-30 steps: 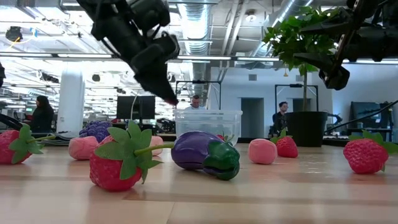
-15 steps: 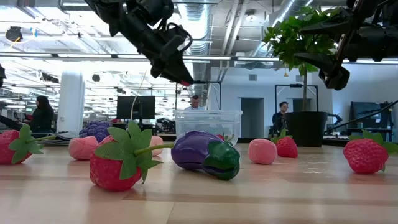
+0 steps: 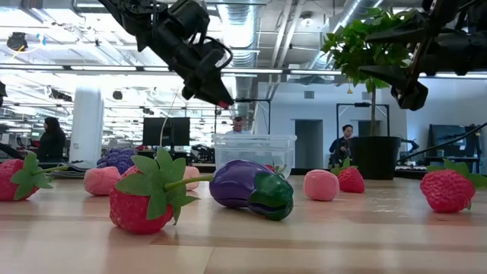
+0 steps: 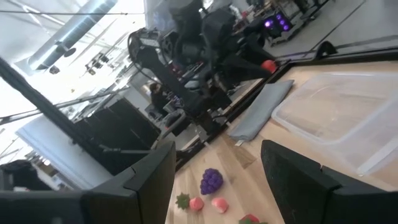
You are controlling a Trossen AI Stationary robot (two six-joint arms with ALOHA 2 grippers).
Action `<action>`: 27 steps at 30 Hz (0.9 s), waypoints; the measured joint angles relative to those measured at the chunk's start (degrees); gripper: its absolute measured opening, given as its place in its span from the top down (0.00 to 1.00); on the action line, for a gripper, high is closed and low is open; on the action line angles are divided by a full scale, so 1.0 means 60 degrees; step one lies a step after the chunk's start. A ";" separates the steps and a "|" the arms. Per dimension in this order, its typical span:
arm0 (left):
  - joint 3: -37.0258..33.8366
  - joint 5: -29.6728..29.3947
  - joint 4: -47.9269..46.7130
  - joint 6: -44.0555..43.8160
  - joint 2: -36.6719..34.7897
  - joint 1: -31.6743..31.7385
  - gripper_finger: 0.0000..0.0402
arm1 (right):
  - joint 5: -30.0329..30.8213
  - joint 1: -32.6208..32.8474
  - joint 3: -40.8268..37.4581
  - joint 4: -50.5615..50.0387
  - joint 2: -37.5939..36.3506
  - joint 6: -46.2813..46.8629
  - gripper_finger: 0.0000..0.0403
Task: Pick and placing Produce into tupperware
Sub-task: Put the cherry into the transparent bin
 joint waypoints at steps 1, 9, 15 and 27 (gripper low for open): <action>0.0000 0.0039 0.0046 0.0000 0.0005 0.0002 0.71 | 0.0067 0.0000 0.0000 0.0000 0.0001 0.0000 0.35; 0.1151 0.0266 -0.0670 0.0419 0.1371 -0.0086 0.71 | 0.0170 0.0000 0.0000 0.0041 0.0000 0.0007 0.35; 0.2078 0.0283 -0.1076 0.0810 0.2162 -0.0006 0.71 | 0.0148 0.0217 0.0000 0.0066 0.0004 0.0186 0.35; 0.2814 0.0677 -0.1978 0.1039 0.3307 0.0011 0.71 | 0.0192 0.0444 0.0000 -0.0004 0.0000 0.0080 0.35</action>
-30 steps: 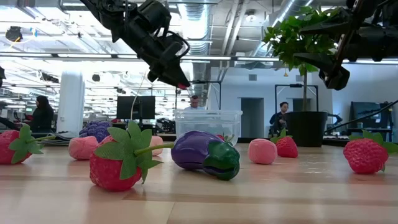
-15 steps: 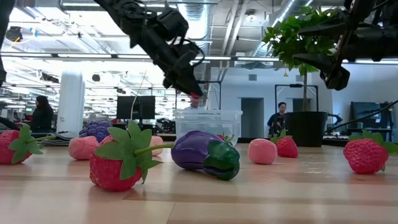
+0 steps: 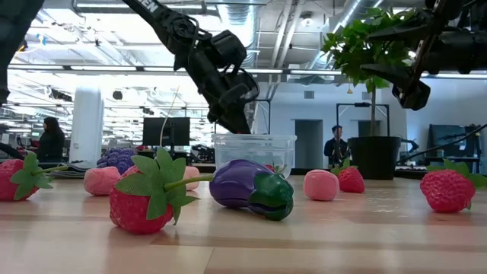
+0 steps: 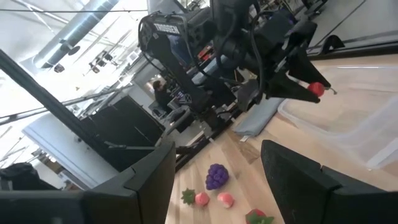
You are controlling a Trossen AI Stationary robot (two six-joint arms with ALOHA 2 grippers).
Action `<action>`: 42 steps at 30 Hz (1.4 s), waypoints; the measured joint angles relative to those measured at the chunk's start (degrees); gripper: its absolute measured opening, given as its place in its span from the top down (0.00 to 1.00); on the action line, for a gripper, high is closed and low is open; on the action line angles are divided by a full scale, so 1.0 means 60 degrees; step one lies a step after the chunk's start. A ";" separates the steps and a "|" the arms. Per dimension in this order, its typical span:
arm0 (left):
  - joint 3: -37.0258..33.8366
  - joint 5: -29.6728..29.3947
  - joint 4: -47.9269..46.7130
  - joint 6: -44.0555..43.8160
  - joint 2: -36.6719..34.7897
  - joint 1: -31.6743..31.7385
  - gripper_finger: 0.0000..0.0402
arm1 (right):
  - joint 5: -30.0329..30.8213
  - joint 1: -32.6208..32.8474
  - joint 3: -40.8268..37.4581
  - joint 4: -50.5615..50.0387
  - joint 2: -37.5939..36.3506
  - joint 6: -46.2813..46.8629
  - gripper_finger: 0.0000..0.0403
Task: Pick and placing Produce into tupperware
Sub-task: Put the cherry into the transparent bin, then put the strawberry into the transparent bin
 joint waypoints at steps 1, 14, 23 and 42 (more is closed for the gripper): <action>0.0013 0.0003 0.0050 0.0003 -0.0003 0.0000 0.71 | -0.0004 0.0000 0.0000 -0.0001 0.0000 -0.0005 0.35; 0.0011 -0.0019 0.0028 -0.0048 -0.0010 0.0011 0.61 | 0.0000 0.0000 0.0000 -0.0006 0.0000 -0.0075 0.35; 0.0336 0.0373 0.0021 0.0031 -0.0017 0.0015 0.50 | 0.0000 0.0000 0.0000 -0.0005 0.0000 -0.0073 0.35; 0.3120 0.4228 -0.6679 0.1338 -0.0068 -0.1194 0.58 | -0.0022 0.0004 0.0000 -0.0114 0.0001 -0.0073 0.35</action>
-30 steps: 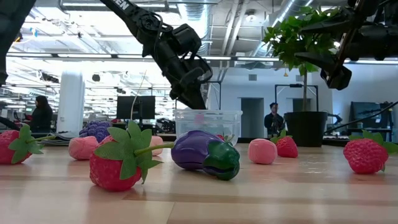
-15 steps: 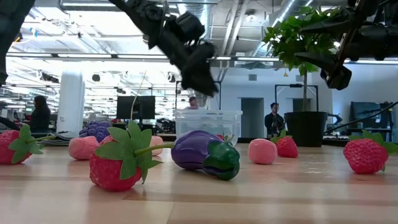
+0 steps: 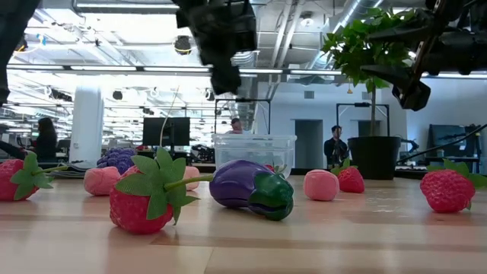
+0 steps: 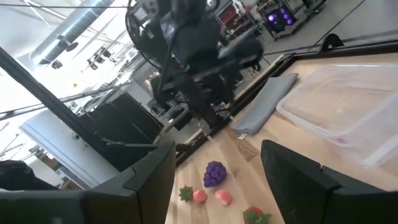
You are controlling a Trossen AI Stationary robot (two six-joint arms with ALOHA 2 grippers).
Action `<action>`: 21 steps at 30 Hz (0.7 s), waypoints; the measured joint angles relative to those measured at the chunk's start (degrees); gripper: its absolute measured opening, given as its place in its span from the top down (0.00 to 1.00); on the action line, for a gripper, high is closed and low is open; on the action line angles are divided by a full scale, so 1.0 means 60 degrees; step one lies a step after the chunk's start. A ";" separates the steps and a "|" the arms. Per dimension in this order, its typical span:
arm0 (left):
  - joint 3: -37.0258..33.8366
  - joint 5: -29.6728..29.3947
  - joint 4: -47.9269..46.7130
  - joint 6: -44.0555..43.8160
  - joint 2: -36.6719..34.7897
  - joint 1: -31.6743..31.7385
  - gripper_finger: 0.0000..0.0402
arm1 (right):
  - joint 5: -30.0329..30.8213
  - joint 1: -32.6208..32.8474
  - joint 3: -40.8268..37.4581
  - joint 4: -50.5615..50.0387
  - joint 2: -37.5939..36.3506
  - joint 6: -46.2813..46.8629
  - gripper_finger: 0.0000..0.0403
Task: Pick and placing Produce into tupperware
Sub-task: Put the strawberry into the transparent bin
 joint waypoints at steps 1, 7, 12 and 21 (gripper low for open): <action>-0.0010 -0.0020 -0.0503 0.0020 0.0000 -0.0183 0.58 | -0.0002 0.0000 0.0000 -0.0024 -0.0001 -0.0001 0.35; -0.0342 -0.0361 -0.2088 0.0020 0.0000 -0.1186 0.59 | -0.0004 0.0000 0.0000 -0.0148 -0.0001 0.0000 0.35; -0.0802 -0.0928 -0.2100 -0.0257 -0.0145 -0.1774 0.59 | -0.0007 0.0000 0.0000 -0.0141 0.0000 0.0071 0.35; -0.2570 -0.2062 -0.1750 -0.1677 -0.2335 -0.2070 0.59 | -0.0010 0.0000 0.0000 -0.0165 0.0002 0.0171 0.35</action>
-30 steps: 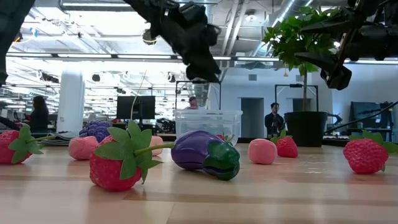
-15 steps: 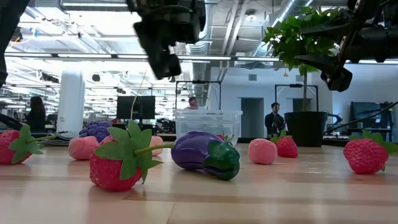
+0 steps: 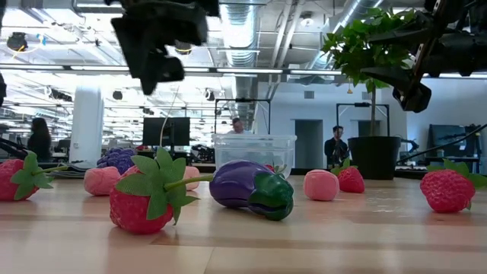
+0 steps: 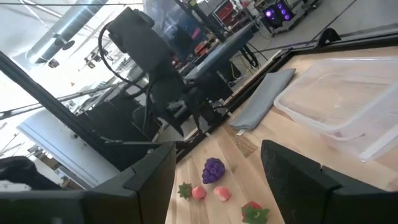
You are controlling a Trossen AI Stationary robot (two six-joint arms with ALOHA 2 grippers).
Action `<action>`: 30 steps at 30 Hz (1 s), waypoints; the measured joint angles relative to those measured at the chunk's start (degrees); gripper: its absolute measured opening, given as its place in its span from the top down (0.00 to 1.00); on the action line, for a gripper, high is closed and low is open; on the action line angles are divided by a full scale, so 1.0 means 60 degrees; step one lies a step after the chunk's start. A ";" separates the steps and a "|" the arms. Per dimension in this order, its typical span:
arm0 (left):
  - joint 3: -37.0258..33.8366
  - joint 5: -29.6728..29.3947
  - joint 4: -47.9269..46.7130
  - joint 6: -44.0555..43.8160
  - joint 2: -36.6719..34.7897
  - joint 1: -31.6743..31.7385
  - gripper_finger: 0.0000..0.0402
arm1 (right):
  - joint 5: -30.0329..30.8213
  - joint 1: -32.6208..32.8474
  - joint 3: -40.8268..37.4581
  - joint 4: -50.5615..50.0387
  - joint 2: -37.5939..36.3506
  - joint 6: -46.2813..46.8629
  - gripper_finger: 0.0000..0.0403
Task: Pick and placing Produce into tupperware
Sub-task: Put the strawberry into the transparent bin
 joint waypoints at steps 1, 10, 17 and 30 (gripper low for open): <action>-0.0303 -0.0159 0.0149 -0.0291 -0.0416 0.0000 0.59 | 0.0000 0.0000 0.0000 -0.0001 0.0000 0.0000 0.35; -0.3718 -0.1272 0.3567 -0.4569 -0.4402 -0.1064 0.59 | 0.0003 -0.0018 0.0000 -0.0075 0.0000 -0.0076 0.35; -0.5741 -0.3524 0.5803 -0.6870 -0.6123 -0.3564 0.59 | 0.0064 -0.0018 0.0000 -0.0079 0.0000 -0.0109 0.35; -0.6417 -0.6565 0.6785 -0.9141 -0.4704 -0.7284 0.59 | 0.0261 -0.0116 0.0000 -0.0081 0.0000 -0.0102 0.35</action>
